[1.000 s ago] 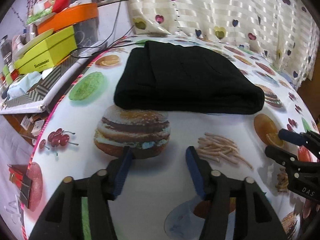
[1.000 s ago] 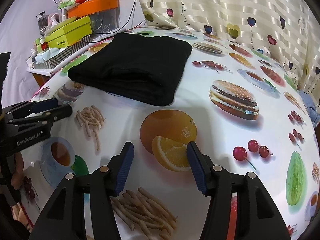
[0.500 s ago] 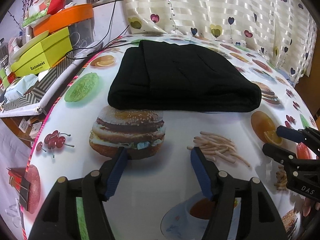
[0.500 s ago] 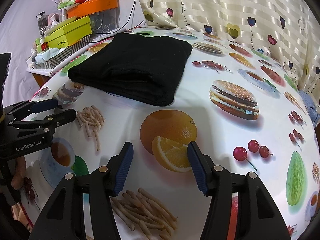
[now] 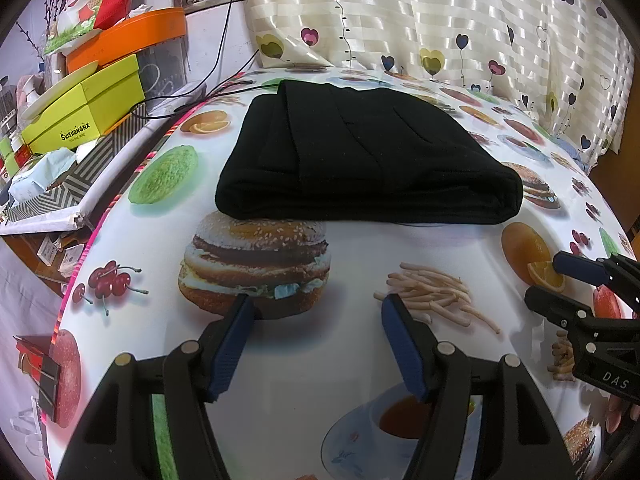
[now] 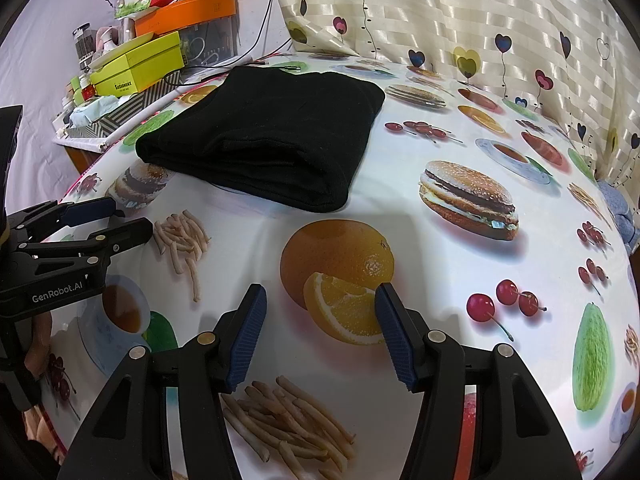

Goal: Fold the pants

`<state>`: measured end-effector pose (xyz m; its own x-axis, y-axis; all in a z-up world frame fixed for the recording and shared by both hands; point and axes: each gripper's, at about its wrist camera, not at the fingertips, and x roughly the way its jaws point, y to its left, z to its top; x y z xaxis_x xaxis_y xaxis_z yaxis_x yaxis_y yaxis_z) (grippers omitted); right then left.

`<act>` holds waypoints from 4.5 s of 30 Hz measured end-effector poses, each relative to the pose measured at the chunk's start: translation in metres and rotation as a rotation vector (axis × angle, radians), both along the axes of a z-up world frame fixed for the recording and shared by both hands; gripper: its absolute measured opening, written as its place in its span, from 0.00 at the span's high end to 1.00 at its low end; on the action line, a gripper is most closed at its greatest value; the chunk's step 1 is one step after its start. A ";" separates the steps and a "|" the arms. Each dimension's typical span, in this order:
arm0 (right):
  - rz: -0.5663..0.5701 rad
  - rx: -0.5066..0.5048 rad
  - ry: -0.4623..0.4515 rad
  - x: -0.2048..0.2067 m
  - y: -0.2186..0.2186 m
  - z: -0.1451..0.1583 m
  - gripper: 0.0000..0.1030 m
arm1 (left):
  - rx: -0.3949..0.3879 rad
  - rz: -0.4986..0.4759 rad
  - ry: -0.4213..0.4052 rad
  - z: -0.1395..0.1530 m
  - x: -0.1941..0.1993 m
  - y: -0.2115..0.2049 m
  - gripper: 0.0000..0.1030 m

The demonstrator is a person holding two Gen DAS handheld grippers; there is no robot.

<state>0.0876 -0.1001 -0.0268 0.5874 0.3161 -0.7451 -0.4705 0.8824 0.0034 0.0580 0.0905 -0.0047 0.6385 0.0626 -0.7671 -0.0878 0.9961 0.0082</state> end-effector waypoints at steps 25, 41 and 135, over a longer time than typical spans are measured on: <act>0.000 0.000 0.000 0.000 0.000 0.000 0.44 | 0.000 0.000 0.000 0.000 0.000 0.000 0.33; 0.000 0.000 0.000 0.000 0.000 0.000 0.44 | 0.000 0.000 0.000 0.000 0.000 0.000 0.33; 0.000 0.002 0.000 0.001 0.000 -0.001 0.44 | 0.000 -0.004 0.002 -0.001 0.000 -0.001 0.27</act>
<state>0.0882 -0.1002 -0.0275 0.5871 0.3175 -0.7447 -0.4704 0.8824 0.0054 0.0584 0.0893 -0.0058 0.6371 0.0604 -0.7684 -0.0843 0.9964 0.0085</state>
